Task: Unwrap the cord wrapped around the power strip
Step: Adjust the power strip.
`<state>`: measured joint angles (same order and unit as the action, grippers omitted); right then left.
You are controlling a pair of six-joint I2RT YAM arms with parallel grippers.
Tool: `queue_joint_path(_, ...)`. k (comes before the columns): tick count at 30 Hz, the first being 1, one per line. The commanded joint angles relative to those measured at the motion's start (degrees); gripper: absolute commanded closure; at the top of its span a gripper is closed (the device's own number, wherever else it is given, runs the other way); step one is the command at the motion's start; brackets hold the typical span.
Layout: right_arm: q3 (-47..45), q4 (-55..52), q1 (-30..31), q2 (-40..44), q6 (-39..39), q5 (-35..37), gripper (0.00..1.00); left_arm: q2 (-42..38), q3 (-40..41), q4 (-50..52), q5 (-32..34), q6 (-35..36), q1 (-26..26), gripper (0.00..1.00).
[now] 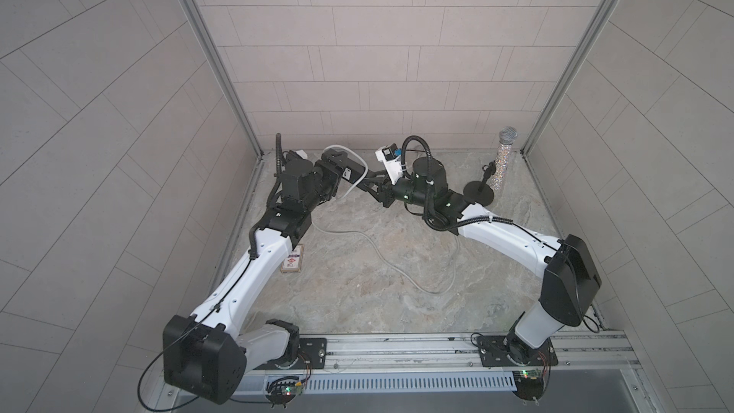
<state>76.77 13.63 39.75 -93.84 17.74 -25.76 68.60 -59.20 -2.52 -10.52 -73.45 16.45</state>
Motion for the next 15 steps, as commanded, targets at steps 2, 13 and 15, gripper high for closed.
queue_joint_path(2,2.7,1.8,0.4,1.7,-1.0,-1.0,1.00,0.0,1.1,-0.9,-0.8,-1.2,-0.5,0.31)
queue_joint_path(13,3.9,-0.8,1.2,0.2,-2.1,-2.6,1.00,1.3,1.6,-4.5,-2.4,-1.8,-1.2,0.65)
queue_joint_path(15,4.0,-2.8,1.2,0.8,-3.4,-2.2,0.70,1.1,1.6,-4.8,-1.9,-1.7,-1.5,0.74)
